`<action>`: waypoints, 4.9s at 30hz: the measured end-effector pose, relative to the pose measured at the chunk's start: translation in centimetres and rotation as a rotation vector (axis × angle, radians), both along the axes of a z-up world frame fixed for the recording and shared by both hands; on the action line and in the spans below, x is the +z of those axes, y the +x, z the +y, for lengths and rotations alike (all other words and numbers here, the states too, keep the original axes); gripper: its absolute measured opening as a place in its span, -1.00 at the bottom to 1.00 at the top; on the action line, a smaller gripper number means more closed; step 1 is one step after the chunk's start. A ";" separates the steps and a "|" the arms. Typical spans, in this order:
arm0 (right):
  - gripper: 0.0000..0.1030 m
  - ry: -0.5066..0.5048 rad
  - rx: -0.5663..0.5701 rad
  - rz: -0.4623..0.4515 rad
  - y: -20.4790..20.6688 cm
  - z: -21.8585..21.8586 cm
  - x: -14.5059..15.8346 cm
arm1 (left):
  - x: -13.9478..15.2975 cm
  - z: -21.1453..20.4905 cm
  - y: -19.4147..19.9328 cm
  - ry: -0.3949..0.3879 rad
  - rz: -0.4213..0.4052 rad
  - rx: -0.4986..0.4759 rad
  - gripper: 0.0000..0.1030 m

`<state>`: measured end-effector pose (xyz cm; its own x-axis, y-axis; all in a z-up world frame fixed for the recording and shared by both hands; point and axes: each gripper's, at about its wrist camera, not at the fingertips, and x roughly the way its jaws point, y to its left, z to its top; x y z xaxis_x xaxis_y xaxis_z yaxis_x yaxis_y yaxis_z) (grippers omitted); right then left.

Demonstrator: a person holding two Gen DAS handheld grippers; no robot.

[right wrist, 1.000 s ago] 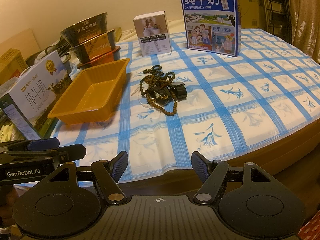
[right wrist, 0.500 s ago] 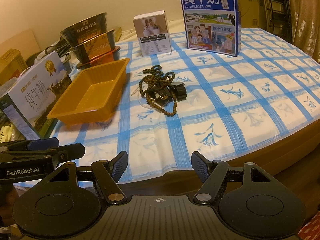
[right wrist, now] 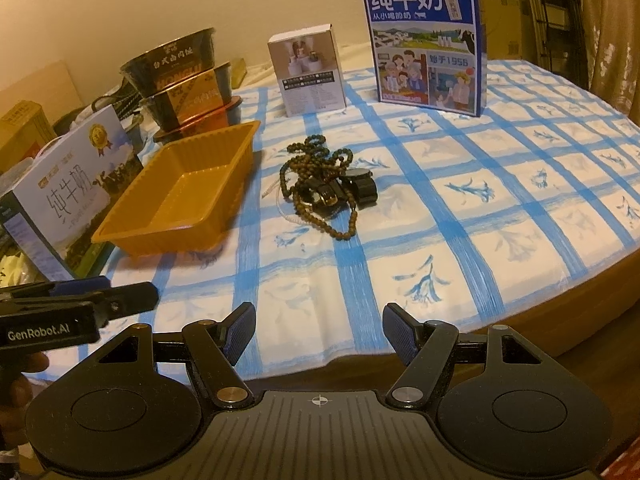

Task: Organize jewelry
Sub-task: 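Grasp the orange tray rim with the left tool while the right tool approaches the jewelry pile, then grasp a black watch from the bead pile with the right tool, then carry the watch into the orange tray and open the right tool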

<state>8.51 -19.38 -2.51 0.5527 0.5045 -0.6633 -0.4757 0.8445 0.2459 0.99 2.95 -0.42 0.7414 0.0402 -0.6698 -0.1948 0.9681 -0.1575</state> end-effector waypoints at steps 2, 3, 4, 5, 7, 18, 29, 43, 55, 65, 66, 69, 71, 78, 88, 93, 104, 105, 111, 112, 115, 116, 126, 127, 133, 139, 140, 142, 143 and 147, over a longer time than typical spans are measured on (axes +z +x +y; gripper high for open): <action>0.36 -0.002 -0.001 -0.004 0.5 0.2 -0.4 | -0.5 0.9 0.0 -0.005 -0.007 0.034 0.47; 0.36 0.001 -0.004 -0.004 0.8 0.4 -0.6 | -0.7 1.4 -0.1 -0.008 -0.012 0.050 0.47; 0.36 0.012 -0.009 -0.003 1.1 0.4 -0.7 | -0.9 1.9 -0.1 -0.012 -0.017 0.067 0.47; 0.36 0.023 -0.015 0.002 1.5 0.4 -0.8 | -1.1 2.6 -0.2 -0.019 -0.020 0.087 0.47; 0.36 0.044 -0.038 0.023 2.5 0.5 -1.2 | -1.6 3.9 -0.2 -0.030 -0.029 0.130 0.47; 0.36 0.048 -0.060 0.027 7.9 3.2 -2.7 | -3.2 10.8 -0.4 -0.092 -0.120 0.341 0.46; 0.36 0.012 -0.051 -0.059 12.6 4.2 -3.5 | -5.2 13.8 1.2 -0.113 -0.246 0.539 0.45; 0.36 0.032 -0.086 -0.044 16.5 4.3 -6.1 | -7.8 16.0 5.5 -0.144 -0.281 0.642 0.13; 0.36 0.059 -0.101 -0.032 17.6 3.6 -6.8 | -8.1 16.0 6.5 -0.050 -0.285 0.583 -0.68; 0.36 0.070 -0.159 -0.051 18.0 1.1 -6.4 | -6.5 14.0 6.8 0.044 -0.295 0.419 -0.92; 0.36 0.073 -0.161 -0.053 18.0 0.9 -6.4 | -6.2 13.9 6.8 0.058 -0.292 0.409 -0.92; 0.36 0.104 -0.158 -0.059 18.1 0.2 -6.3 | -5.7 13.7 6.5 0.093 -0.285 0.371 -0.92; 0.36 0.114 -0.147 -0.062 18.4 -0.1 -6.1 | -5.5 13.9 6.3 0.097 -0.274 0.347 -0.92; 0.35 0.092 0.007 -0.117 18.9 1.5 -5.3 | -4.2 14.0 5.9 0.163 -0.260 0.286 -0.92; -0.05 -0.027 0.133 -0.126 20.2 5.1 -7.6 | -3.7 13.9 6.1 0.187 -0.258 0.249 -0.92; -0.05 -0.047 0.129 -0.125 21.3 6.4 -8.2 | -3.7 14.0 5.8 0.183 -0.261 0.252 -0.92; -0.34 -0.051 0.119 -0.195 21.1 7.3 -8.7 | -3.9 14.1 5.7 0.175 -0.258 0.262 -0.92; -0.35 -0.036 0.118 -0.197 21.0 7.0 -8.5 | -3.9 14.1 5.7 0.176 -0.259 0.262 -0.92; -0.58 0.005 0.102 -0.239 20.3 6.1 -7.1 | -3.7 14.3 5.7 0.173 -0.257 0.265 -0.92; -0.58 0.009 0.101 -0.250 20.0 6.1 -6.8 | -3.7 14.3 5.8 0.172 -0.258 0.265 -0.92; -0.58 0.046 0.115 -0.284 19.1 6.1 -5.5 | -3.7 14.4 5.7 0.170 -0.257 0.267 -0.92; -0.58 0.072 0.132 -0.294 18.7 6.3 -4.8 | -3.7 14.4 5.7 0.168 -0.256 0.268 -0.92; -0.58 0.232 0.484 -0.292 12.5 13.7 -1.4 | -3.8 14.3 5.6 0.169 -0.255 0.275 -0.92; -0.58 0.208 0.505 -0.280 12.1 14.5 -1.8 | -3.8 14.3 5.6 0.168 -0.255 0.277 -0.92; -0.58 0.062 0.539 -0.222 11.9 18.3 -4.4 | -3.8 14.3 5.3 0.165 -0.255 0.281 -0.92; -0.31 0.037 0.547 -0.216 11.8 18.4 -5.2 | -4.0 14.3 5.2 0.166 -0.253 0.288 -0.92; -0.13 0.045 0.549 -0.212 11.7 18.1 -5.0 | -4.0 14.4 5.2 0.159 -0.252 0.287 -0.92; -0.11 0.080 0.550 -0.201 11.8 17.2 -4.4 | -4.0 14.4 5.2 0.163 -0.254 0.284 -0.92; -0.11 0.093 0.541 -0.201 11.8 16.7 -4.0 | -4.0 14.3 5.2 0.165 -0.253 0.285 -0.92; -0.11 0.111 0.473 -0.216 12.6 14.0 -2.8 | -4.0 14.3 5.2 0.159 -0.254 0.292 -0.92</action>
